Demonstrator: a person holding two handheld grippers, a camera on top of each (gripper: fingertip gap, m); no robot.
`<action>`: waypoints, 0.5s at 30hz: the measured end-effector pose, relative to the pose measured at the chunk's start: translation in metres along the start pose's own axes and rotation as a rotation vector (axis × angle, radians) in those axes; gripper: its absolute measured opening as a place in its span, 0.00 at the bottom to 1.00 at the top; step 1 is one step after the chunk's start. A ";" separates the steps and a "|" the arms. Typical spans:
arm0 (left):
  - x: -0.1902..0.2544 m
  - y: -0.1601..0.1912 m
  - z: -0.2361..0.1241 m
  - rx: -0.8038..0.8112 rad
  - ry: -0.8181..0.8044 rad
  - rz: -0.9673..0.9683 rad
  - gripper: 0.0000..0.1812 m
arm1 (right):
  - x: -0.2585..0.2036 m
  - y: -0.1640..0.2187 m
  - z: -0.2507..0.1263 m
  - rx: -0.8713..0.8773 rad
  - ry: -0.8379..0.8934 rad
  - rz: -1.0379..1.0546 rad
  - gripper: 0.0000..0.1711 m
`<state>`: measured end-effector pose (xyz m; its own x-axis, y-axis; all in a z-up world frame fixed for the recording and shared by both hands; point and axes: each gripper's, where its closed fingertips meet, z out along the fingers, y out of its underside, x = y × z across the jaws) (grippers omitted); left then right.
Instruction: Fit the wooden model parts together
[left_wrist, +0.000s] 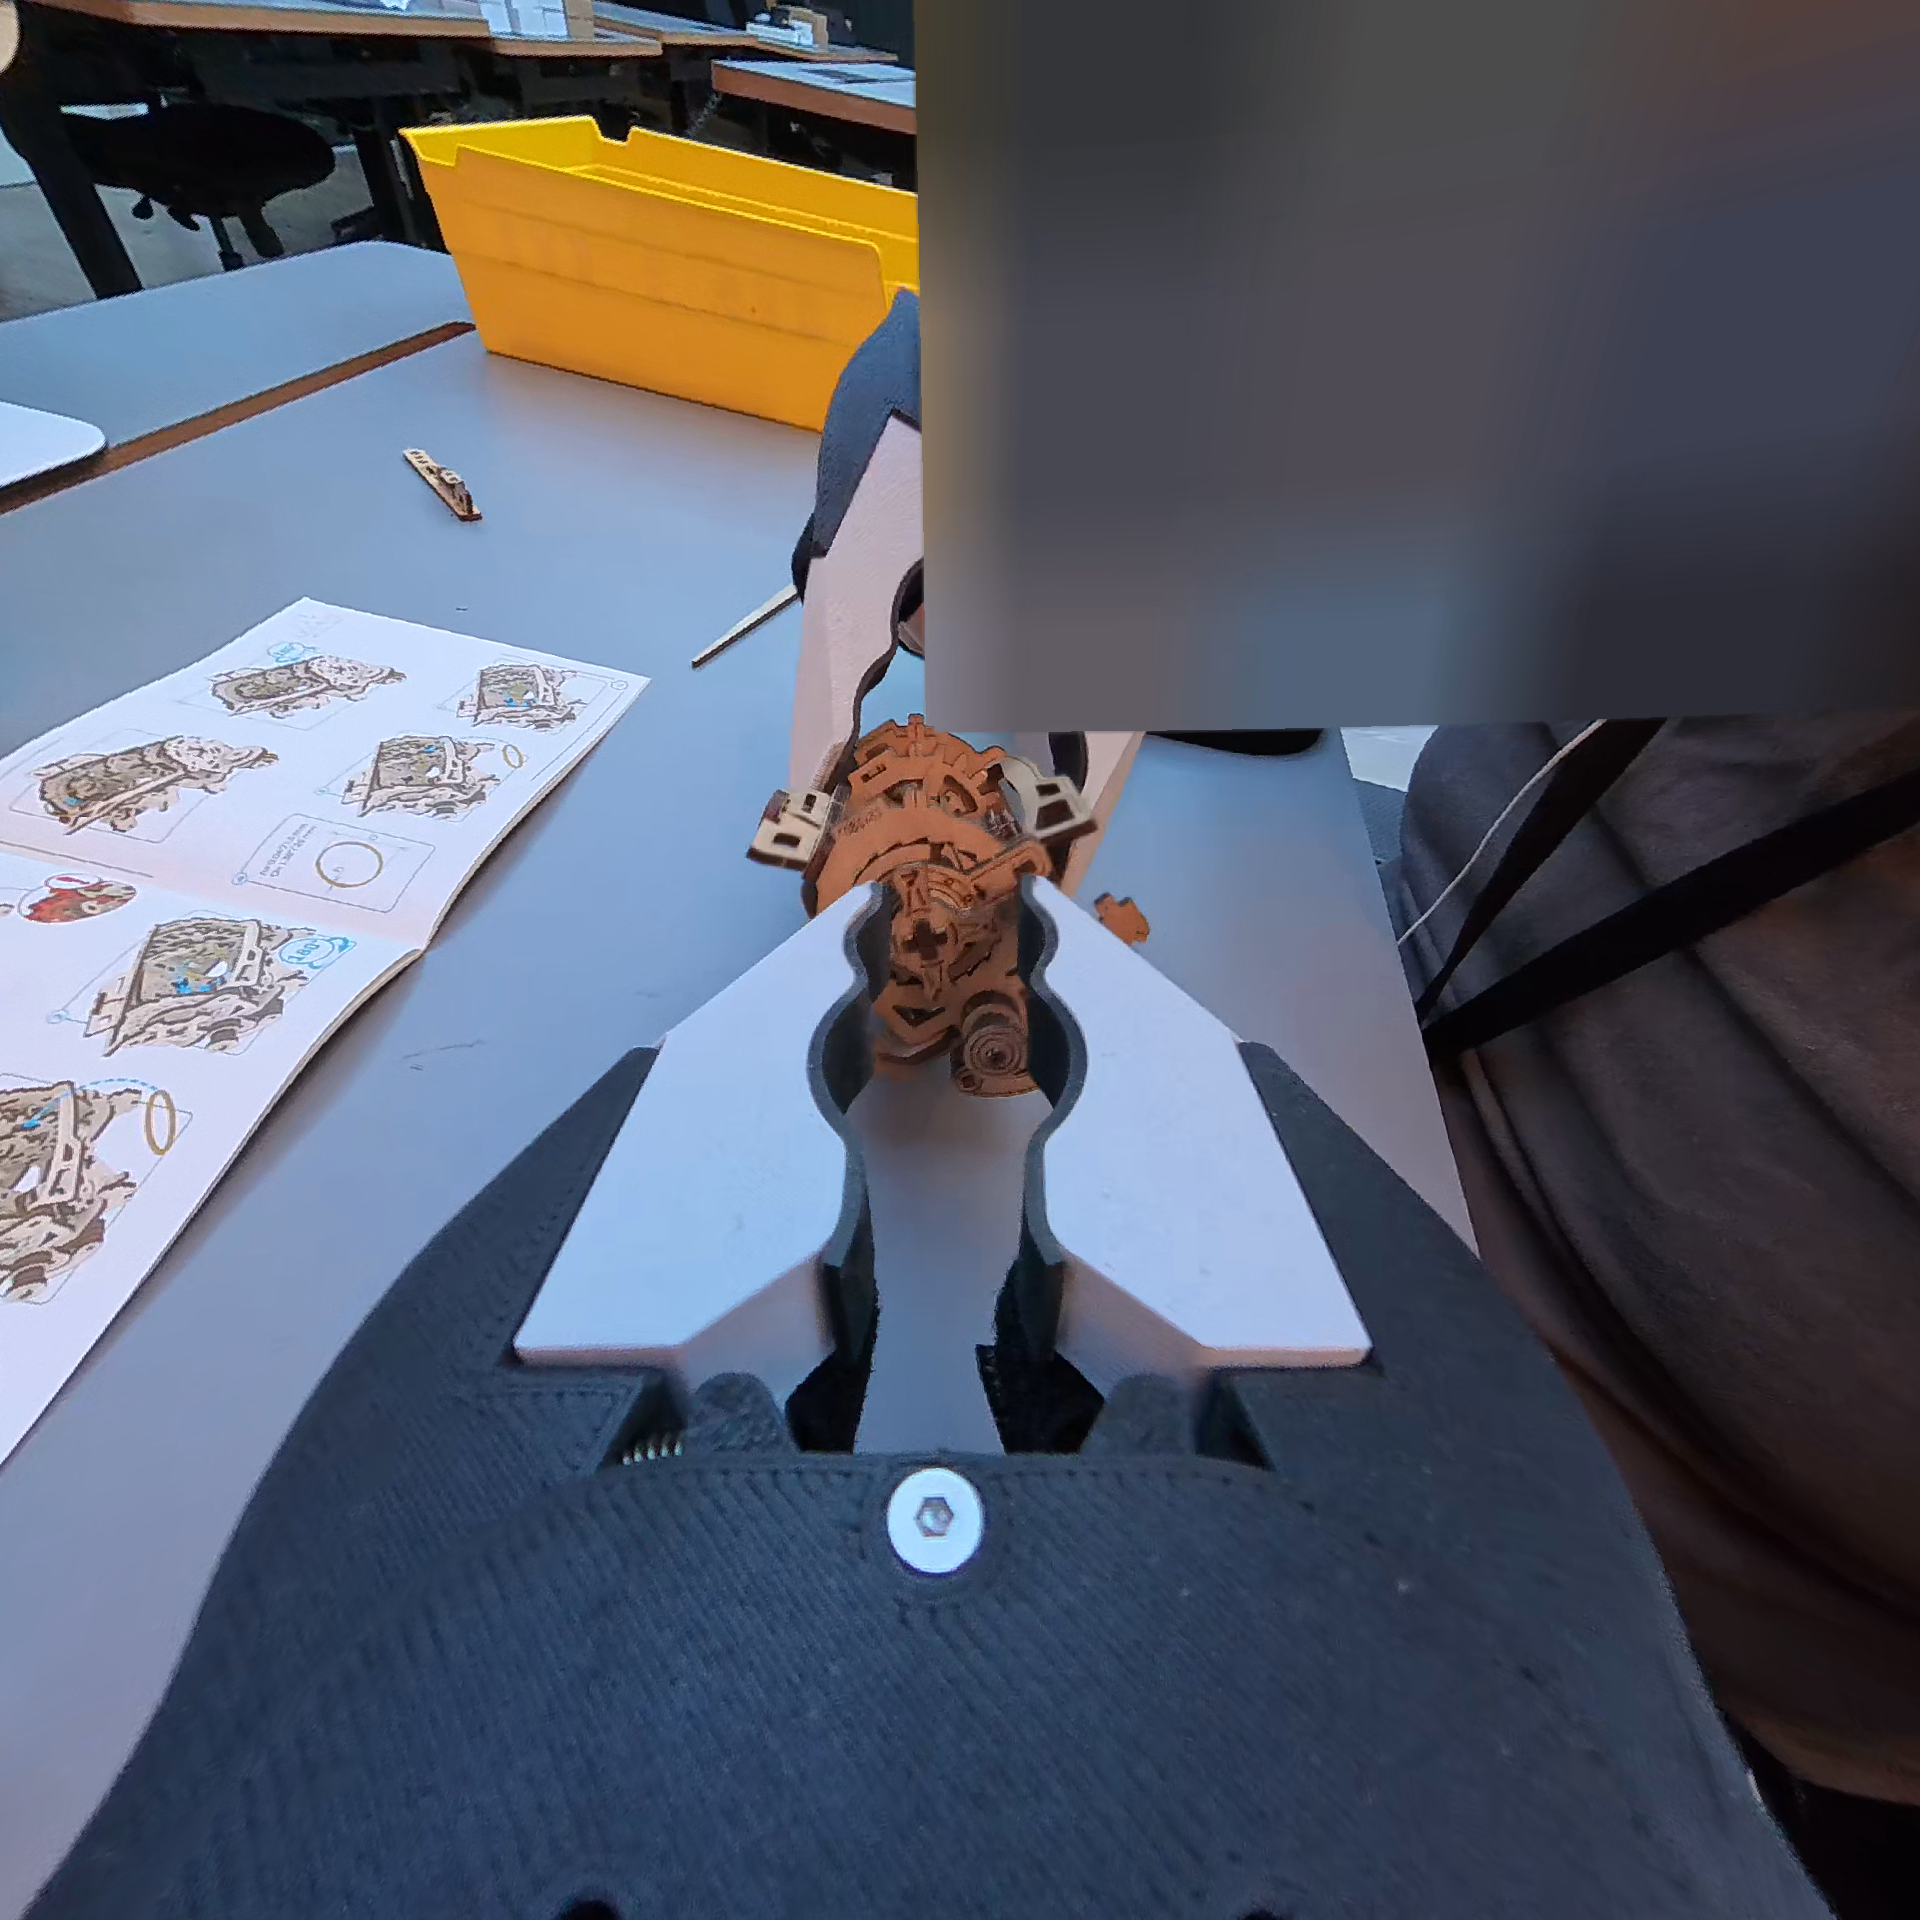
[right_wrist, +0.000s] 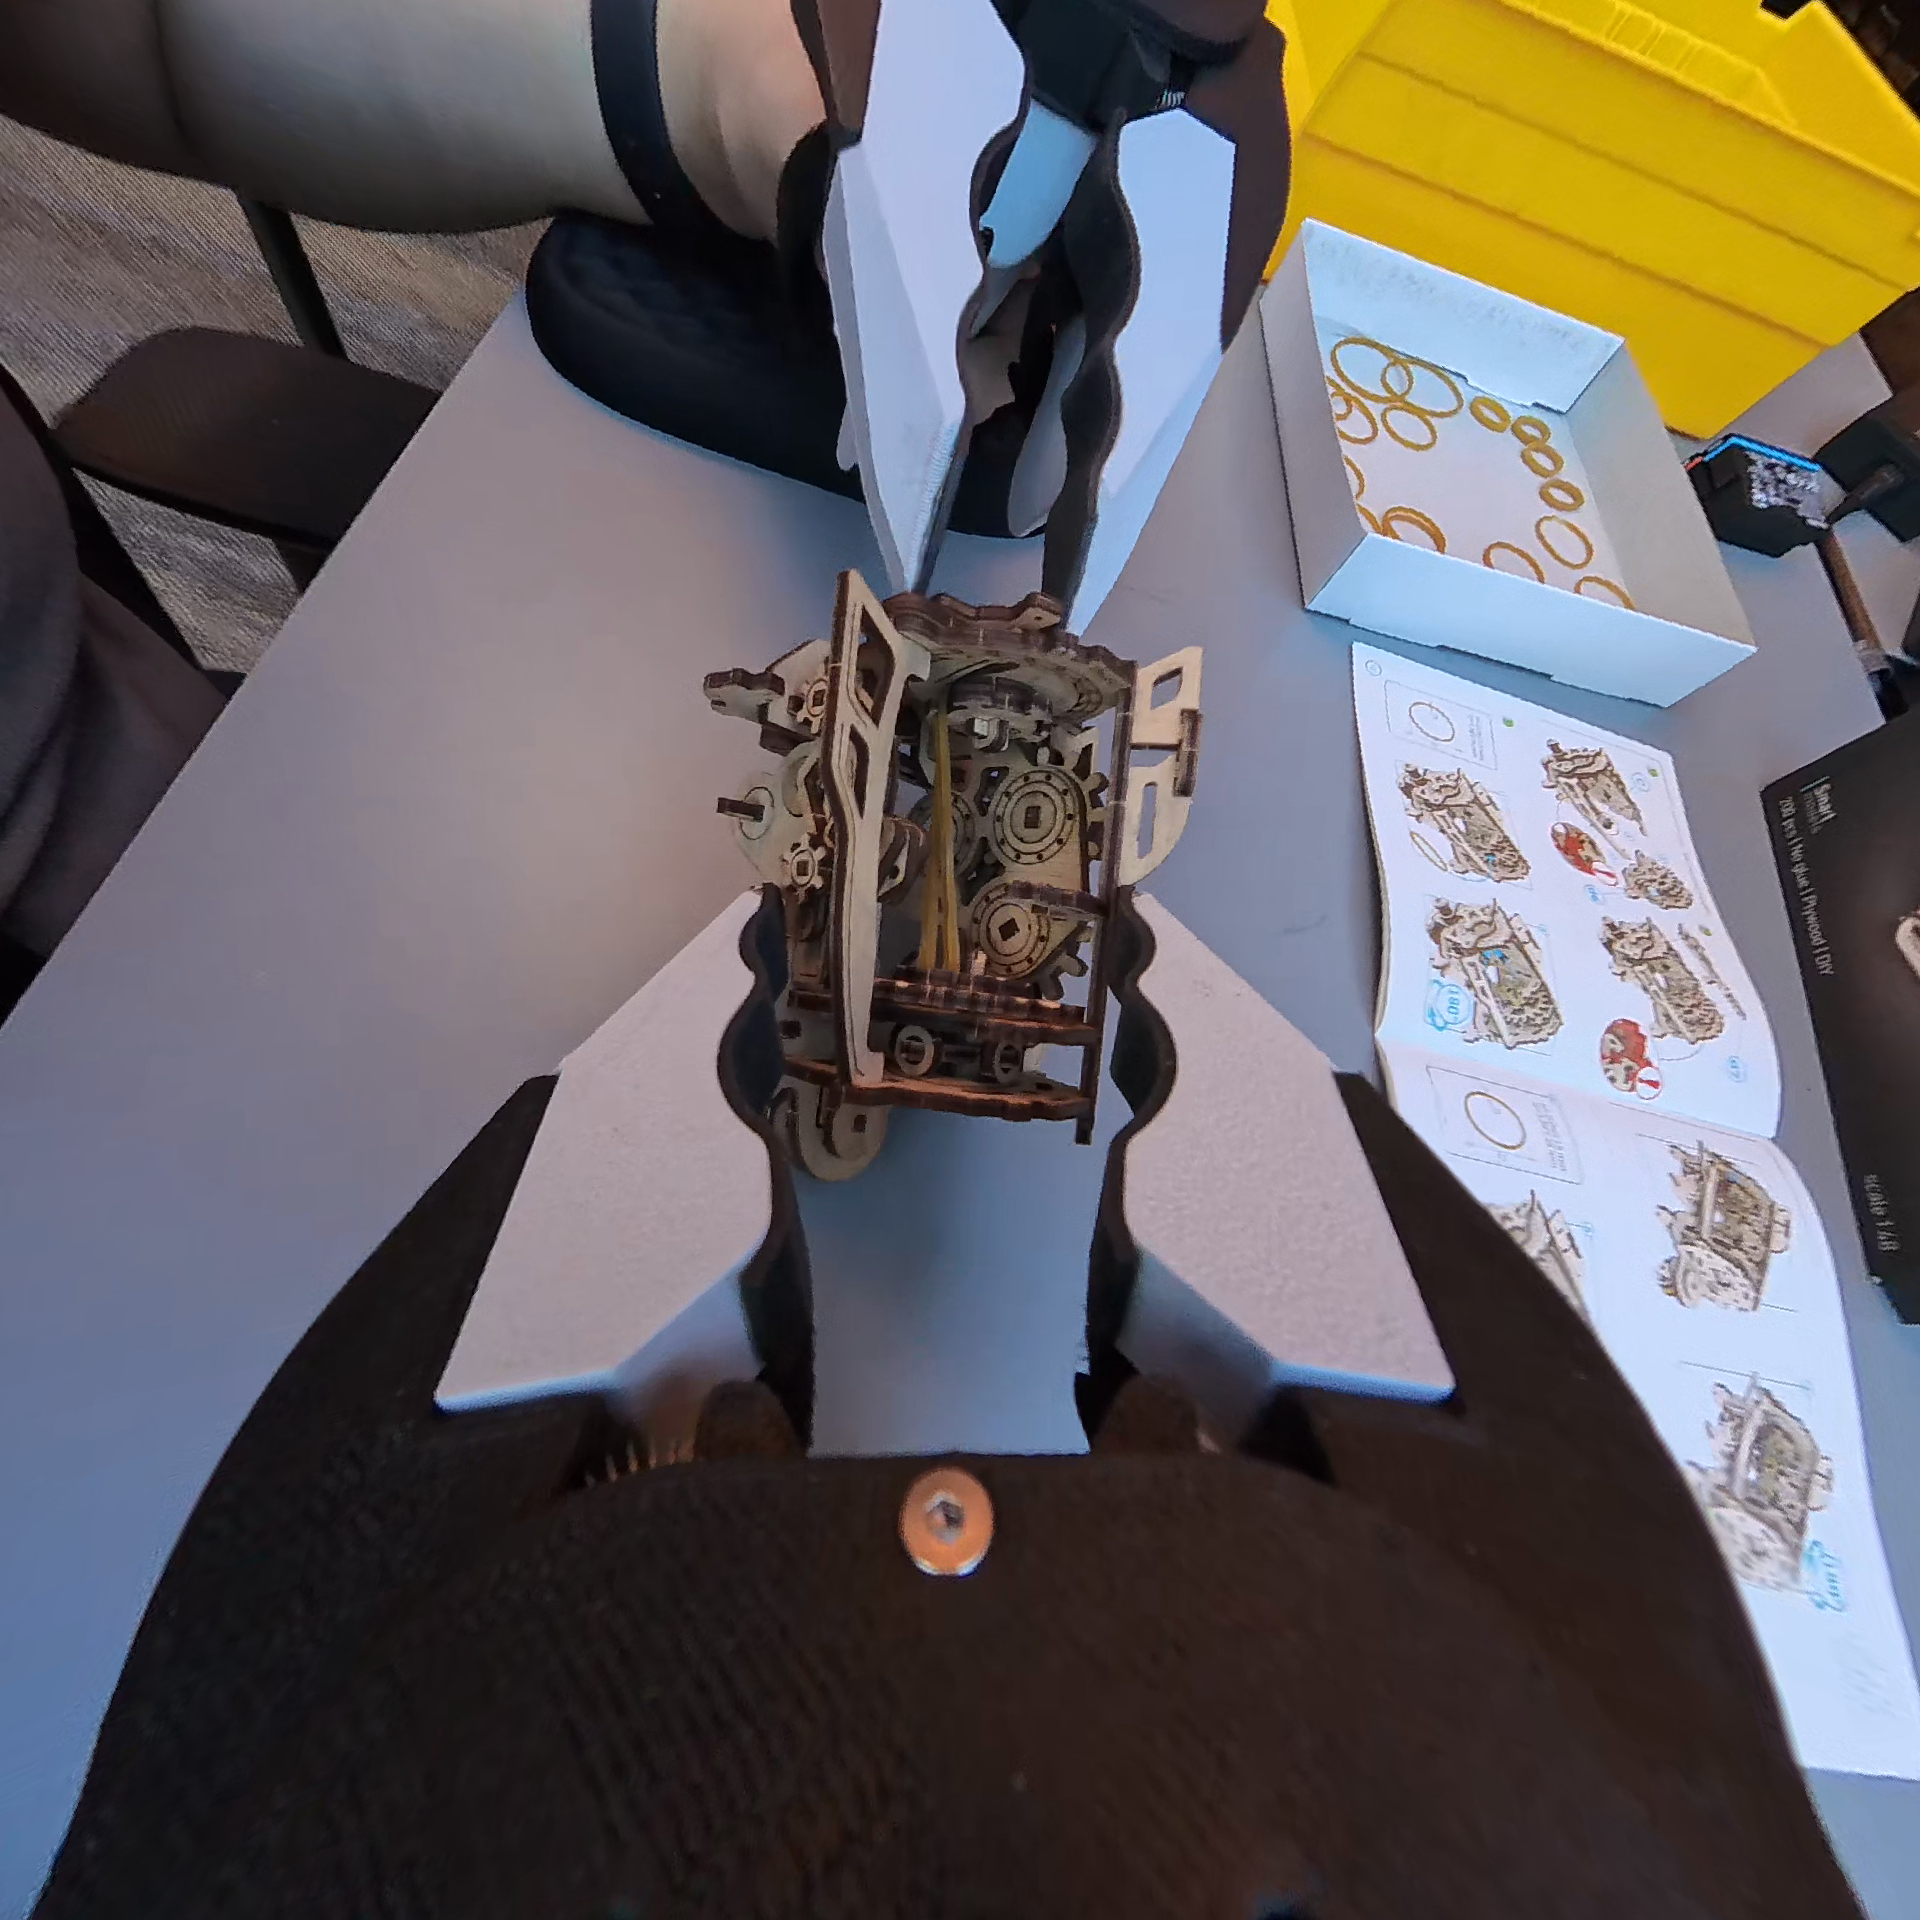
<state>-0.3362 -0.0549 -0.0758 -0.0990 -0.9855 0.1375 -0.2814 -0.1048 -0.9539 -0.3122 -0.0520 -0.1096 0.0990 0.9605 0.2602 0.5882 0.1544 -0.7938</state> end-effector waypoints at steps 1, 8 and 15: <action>0.000 -0.001 -0.001 0.003 -0.004 0.004 0.13 | 0.001 0.001 0.001 -0.016 0.016 -0.019 0.36; -0.027 -0.011 -0.015 0.060 -0.140 -0.001 0.22 | 0.024 0.009 0.001 -0.156 0.202 -0.290 0.36; -0.047 -0.017 -0.030 0.092 -0.243 -0.023 0.22 | 0.050 0.012 0.014 -0.253 0.300 -0.539 0.36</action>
<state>-0.3550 -0.0025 -0.0585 0.1420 -0.9847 0.1014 -0.1918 -0.1279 -0.9731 -0.3117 0.0012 -0.1139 -0.0644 0.6525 0.7550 0.7843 0.5009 -0.3660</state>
